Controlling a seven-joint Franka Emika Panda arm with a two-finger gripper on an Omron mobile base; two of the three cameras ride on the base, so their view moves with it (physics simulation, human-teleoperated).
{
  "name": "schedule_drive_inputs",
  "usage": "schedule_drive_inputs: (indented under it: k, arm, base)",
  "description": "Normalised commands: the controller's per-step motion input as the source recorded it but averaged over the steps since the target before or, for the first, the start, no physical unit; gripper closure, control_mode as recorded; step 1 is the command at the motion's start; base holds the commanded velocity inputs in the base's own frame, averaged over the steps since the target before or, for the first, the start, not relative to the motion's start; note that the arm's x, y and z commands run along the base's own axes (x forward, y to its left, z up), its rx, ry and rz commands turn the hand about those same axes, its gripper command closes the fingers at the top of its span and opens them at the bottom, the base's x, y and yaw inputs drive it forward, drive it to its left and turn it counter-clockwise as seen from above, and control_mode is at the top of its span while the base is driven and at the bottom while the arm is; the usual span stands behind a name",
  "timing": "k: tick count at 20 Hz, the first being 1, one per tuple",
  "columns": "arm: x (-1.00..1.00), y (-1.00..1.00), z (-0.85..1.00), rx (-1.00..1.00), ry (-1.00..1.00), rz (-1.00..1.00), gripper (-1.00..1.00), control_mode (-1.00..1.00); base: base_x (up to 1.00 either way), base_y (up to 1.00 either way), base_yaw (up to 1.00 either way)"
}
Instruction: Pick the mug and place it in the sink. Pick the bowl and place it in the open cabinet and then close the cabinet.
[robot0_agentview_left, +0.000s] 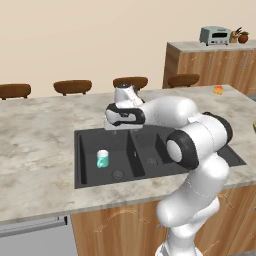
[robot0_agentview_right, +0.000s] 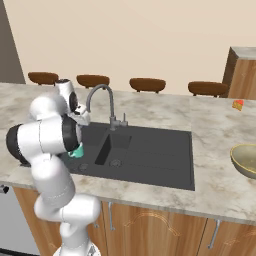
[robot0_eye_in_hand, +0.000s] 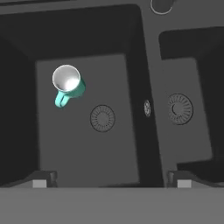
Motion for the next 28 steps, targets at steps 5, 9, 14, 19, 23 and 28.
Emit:
schedule_drive_inputs:
  k: [5, 9, 14, 19, 23, 28]
  arm:
    - [-0.31, -0.28, 0.36, 0.00, -0.12, -0.11, -1.00, -1.00]
    - [-0.14, -0.25, 0.37, 0.01, -0.03, -0.18, -1.00, -1.00]
    - [-0.22, -0.27, 0.34, 0.06, -0.01, -0.26, -1.00, -1.00]
    - [-0.29, -0.29, 0.13, 0.10, 0.00, -0.36, -1.00, -1.00]
    - [-0.27, -0.19, 0.00, 0.05, -0.05, -0.37, -1.00, -1.00]
    - [-0.04, -0.07, 0.06, 0.01, -0.07, -0.33, -1.00, -1.00]
  base:
    - [0.00, 0.00, 0.00]
    - [0.00, 0.00, 0.00]
    - [0.00, 0.00, 0.00]
    - [0.00, 0.00, 0.00]
    - [0.00, 0.00, 0.00]
    - [0.00, 0.00, 0.00]
